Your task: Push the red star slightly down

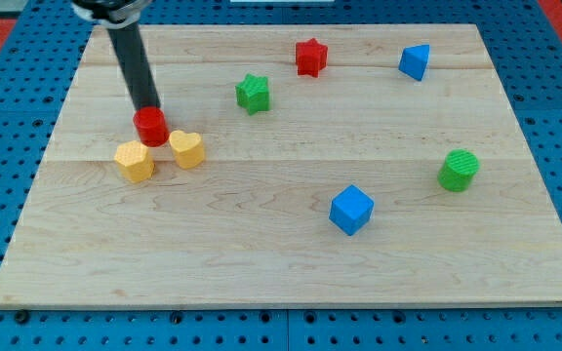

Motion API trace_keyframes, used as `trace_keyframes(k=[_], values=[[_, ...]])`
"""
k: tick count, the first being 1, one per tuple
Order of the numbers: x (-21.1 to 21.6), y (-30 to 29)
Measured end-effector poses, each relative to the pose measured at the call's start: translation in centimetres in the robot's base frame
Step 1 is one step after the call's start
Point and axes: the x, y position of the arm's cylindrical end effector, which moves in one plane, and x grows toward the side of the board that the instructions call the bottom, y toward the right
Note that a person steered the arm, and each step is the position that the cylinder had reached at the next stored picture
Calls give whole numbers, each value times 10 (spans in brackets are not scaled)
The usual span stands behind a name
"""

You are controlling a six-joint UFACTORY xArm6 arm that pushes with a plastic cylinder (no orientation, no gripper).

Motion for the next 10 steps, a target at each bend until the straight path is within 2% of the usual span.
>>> trace_keyframes(k=[2,3,5,6,8,9,10], values=[[41,-3],[31,-3],[-63,-11],[-111,39],[-127,208],[-107,219],[-120,218]])
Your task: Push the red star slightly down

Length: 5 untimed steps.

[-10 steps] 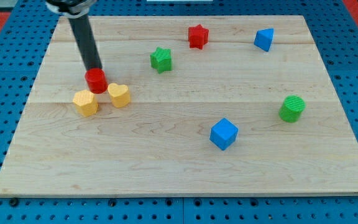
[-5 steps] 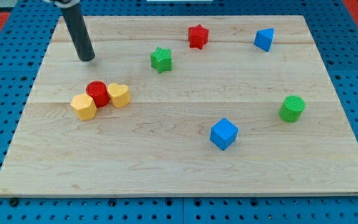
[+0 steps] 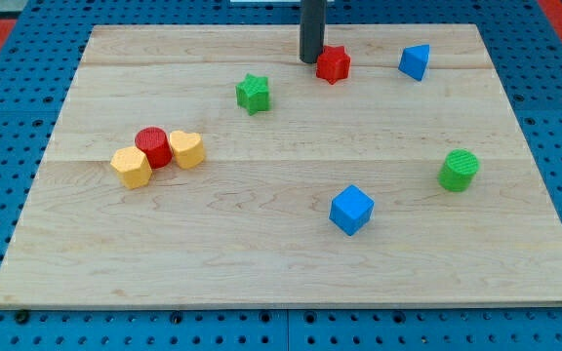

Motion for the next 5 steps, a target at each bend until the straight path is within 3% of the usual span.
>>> trace_keyframes(k=[1,2,3,4,5], values=[[-26,14],[-8,54],[36,59],[92,28],[97,33]])
